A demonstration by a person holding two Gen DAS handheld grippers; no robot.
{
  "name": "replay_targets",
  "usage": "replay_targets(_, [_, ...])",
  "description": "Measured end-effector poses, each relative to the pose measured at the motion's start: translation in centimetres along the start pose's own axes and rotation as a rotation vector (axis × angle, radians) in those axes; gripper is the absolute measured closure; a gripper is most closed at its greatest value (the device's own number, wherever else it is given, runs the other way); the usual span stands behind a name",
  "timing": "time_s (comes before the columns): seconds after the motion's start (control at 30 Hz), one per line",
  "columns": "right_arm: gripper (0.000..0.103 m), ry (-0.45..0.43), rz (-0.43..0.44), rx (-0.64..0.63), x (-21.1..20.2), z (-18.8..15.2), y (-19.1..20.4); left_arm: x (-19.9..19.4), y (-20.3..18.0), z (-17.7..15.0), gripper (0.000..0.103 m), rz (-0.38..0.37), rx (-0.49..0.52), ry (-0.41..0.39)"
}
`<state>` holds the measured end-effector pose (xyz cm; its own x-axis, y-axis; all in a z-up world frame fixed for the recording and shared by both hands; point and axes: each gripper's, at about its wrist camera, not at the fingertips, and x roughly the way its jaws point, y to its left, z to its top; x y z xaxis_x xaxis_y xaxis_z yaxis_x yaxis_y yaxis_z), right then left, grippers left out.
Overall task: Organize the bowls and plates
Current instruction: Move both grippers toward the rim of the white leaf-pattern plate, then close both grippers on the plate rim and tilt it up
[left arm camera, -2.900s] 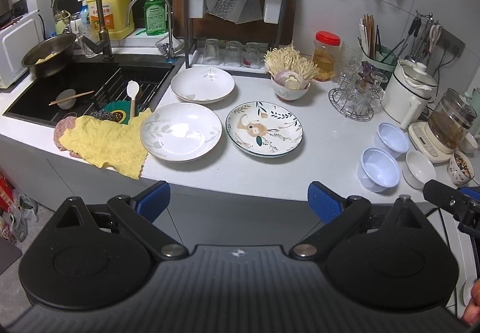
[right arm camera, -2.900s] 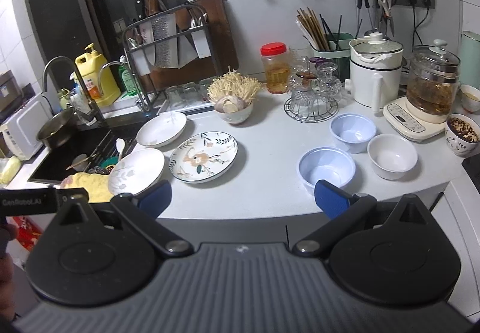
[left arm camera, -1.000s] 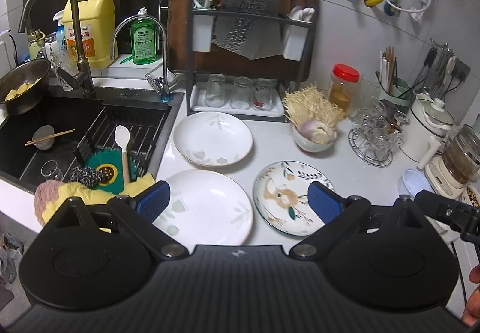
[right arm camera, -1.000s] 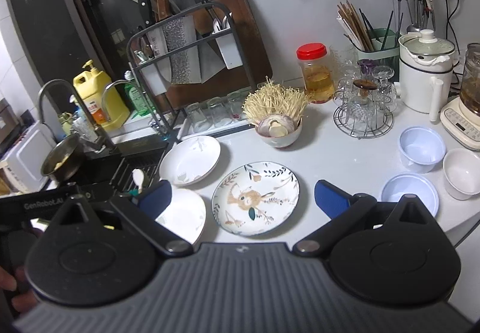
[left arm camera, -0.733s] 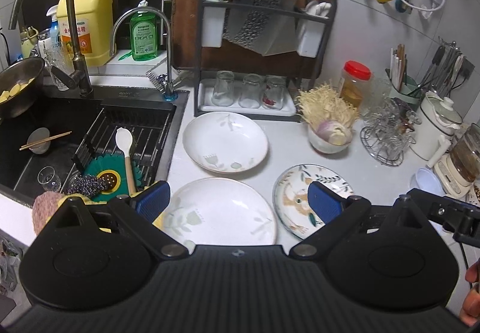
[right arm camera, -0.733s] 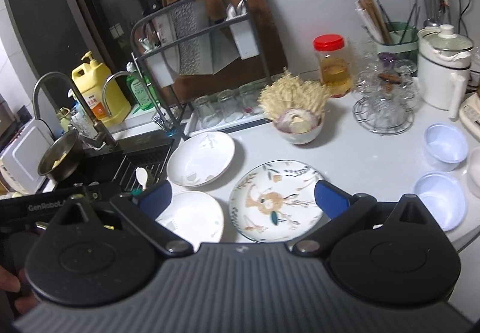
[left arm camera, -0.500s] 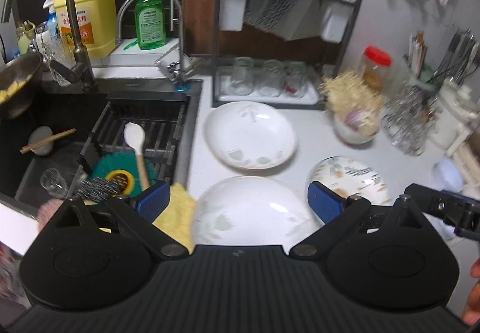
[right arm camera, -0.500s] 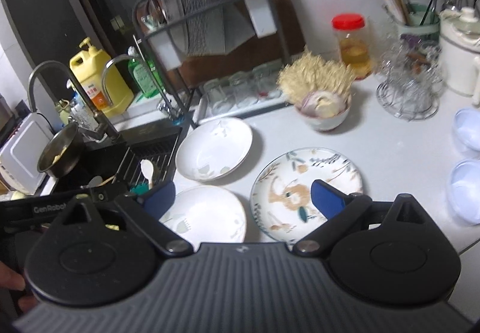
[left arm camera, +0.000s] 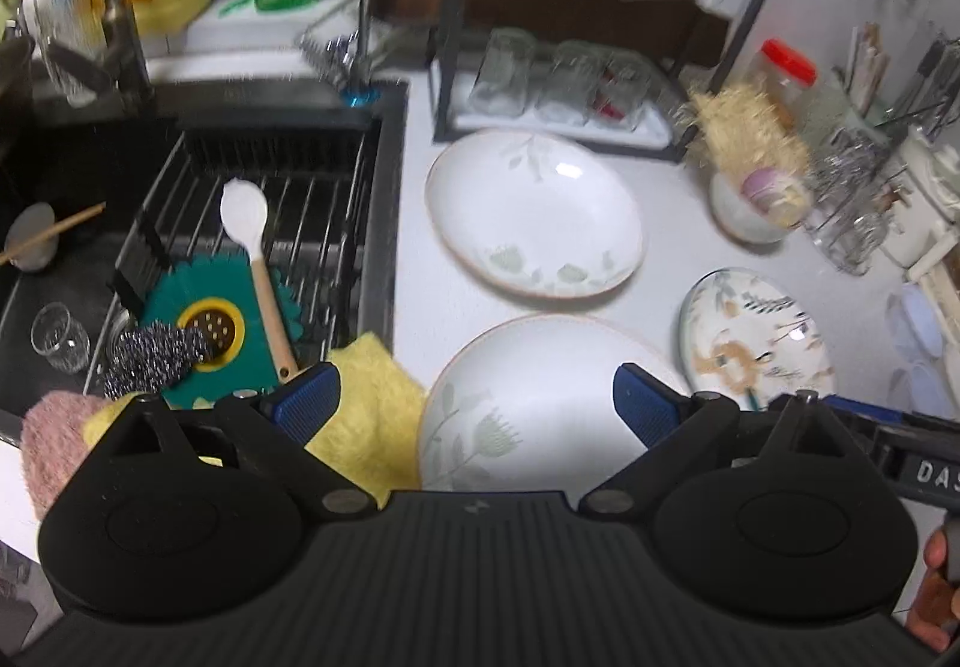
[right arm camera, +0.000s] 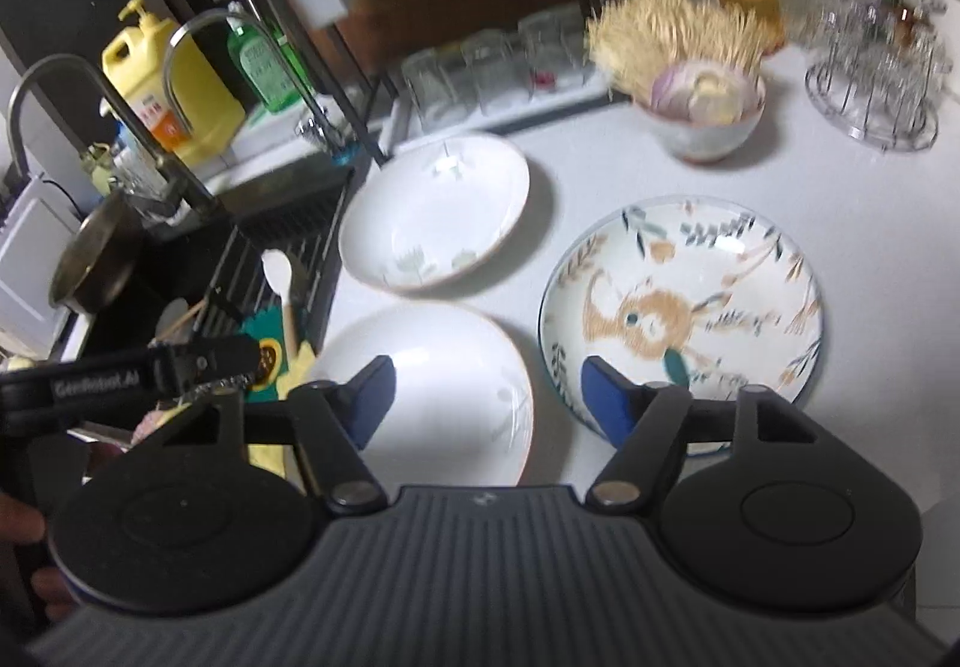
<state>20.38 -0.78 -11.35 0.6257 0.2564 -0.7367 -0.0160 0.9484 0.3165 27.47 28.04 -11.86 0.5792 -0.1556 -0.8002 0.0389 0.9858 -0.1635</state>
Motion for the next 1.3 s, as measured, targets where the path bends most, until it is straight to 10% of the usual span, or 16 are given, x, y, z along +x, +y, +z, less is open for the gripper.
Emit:
replay_targets(0.37, [0.068,0.096,-0.007,0.059,4.7,-2.4,-1.4,5.8,2.0,-1.3,0.036,-0.016,-0.015,0.081])
replay_targets(0.77, [0.078,0.121,0.02,0.054,7.7,-2.9,-1.4,8.9,2.6,-1.7,0.078,-0.03,-0.002,0.103])
replay_targets(1.3, [0.079,0.119,0.031,0.062,4.7,-0.1,0.3,5.2,2.9,1.1,0.08,-0.082,-0.002,0.107])
